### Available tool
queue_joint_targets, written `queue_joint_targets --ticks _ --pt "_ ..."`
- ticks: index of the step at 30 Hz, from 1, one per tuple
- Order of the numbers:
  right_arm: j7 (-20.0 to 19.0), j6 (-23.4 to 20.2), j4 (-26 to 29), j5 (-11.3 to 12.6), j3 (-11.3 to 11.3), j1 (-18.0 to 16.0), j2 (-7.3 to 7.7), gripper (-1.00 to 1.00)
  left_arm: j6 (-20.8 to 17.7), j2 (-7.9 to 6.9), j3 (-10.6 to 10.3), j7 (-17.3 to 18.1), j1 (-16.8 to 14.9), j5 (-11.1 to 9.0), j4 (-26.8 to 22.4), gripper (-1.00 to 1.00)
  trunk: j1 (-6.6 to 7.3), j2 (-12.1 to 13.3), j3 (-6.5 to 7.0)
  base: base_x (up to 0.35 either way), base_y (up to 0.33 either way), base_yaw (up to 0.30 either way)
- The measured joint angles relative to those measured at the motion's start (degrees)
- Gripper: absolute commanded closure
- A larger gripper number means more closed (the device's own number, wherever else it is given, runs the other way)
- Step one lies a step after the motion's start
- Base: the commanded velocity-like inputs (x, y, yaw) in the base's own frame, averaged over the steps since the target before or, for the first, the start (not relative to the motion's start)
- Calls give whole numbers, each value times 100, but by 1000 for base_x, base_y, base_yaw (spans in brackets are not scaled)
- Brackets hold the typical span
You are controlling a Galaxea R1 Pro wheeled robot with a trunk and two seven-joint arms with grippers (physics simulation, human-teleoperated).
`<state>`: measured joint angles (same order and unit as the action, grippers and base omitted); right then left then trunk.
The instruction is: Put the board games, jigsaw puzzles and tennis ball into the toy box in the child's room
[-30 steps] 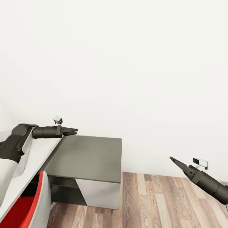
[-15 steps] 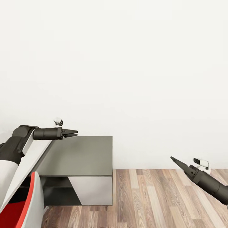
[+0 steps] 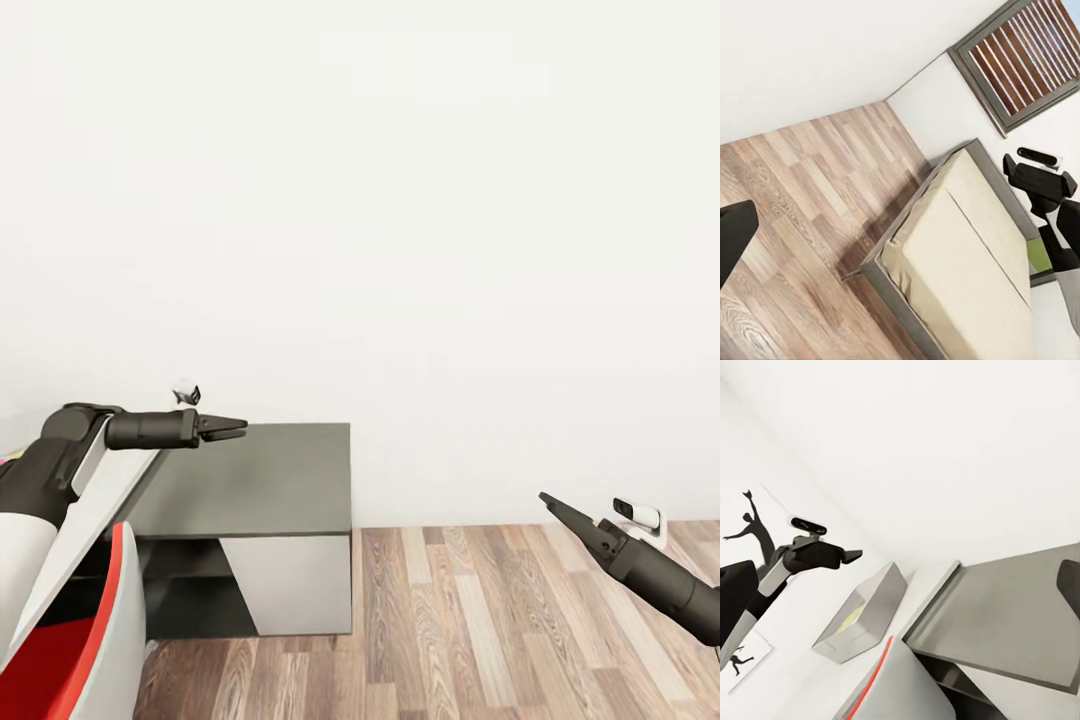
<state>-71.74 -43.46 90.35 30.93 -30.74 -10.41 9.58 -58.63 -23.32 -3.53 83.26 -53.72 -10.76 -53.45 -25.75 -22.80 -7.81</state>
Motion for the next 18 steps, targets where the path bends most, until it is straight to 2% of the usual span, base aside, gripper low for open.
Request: queue_joint_targets --ticks 6,12,18 --pt "-2 2 0 4 0 0 5 -100 7 18 -15 -6 16 2 0 -100 0 0 57 -3 -29 0" --pt "-3 2 2 6 0 0 1 -100 14 26 -17 -17 63 6 1 -100 0 2 115 -20 -239 0" --pt "-8 2 1 9 -6 0 0 -100 16 26 -17 -39 133 8 0 -100 -1 2 172 -143 -257 0"
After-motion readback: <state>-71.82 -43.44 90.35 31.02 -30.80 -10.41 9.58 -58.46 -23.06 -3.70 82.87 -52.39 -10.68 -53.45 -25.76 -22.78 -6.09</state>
